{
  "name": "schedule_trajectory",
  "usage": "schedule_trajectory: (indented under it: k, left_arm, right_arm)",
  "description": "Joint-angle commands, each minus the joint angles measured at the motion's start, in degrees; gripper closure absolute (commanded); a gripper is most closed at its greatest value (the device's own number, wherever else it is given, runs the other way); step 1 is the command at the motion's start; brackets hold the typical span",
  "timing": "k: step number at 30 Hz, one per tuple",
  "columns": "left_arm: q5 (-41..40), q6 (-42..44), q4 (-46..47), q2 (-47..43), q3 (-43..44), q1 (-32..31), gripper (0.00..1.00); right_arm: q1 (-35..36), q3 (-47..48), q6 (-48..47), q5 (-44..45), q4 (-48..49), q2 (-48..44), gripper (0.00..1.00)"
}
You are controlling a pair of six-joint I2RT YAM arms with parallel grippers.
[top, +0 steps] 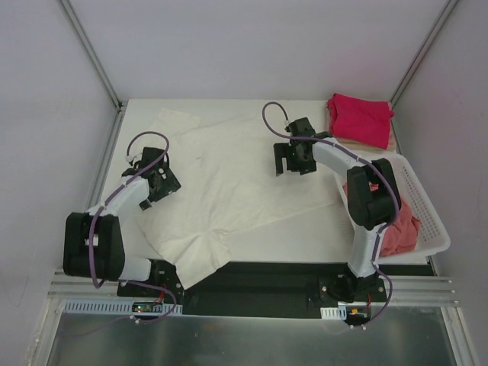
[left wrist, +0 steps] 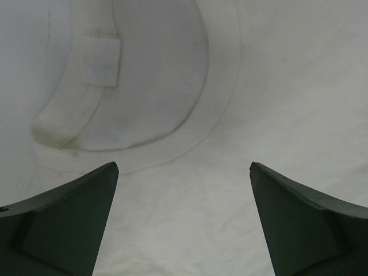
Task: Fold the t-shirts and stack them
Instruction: Flatten the tshirt out
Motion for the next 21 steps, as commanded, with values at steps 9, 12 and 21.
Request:
schedule_trajectory:
  k: [9,12,21]
  left_arm:
    - [7.76,4.74,0.31,35.94,29.1,5.65,0.01]
    - [10.67,6.5,-3.29,42.97,38.58,6.88,0.01]
    - [17.71,12.03,-15.6,61.61,69.17,7.05,0.01]
  right_arm:
    - [-2.39,-2.86,5.2,0.77,-1.28,0.95,0.03]
    - [-2.57,-6.29,5.73,1.21,-0.93,-0.63,0.03]
    - [-2.57,-11.31,9.6,0.51,-0.49,-2.04,0.03]
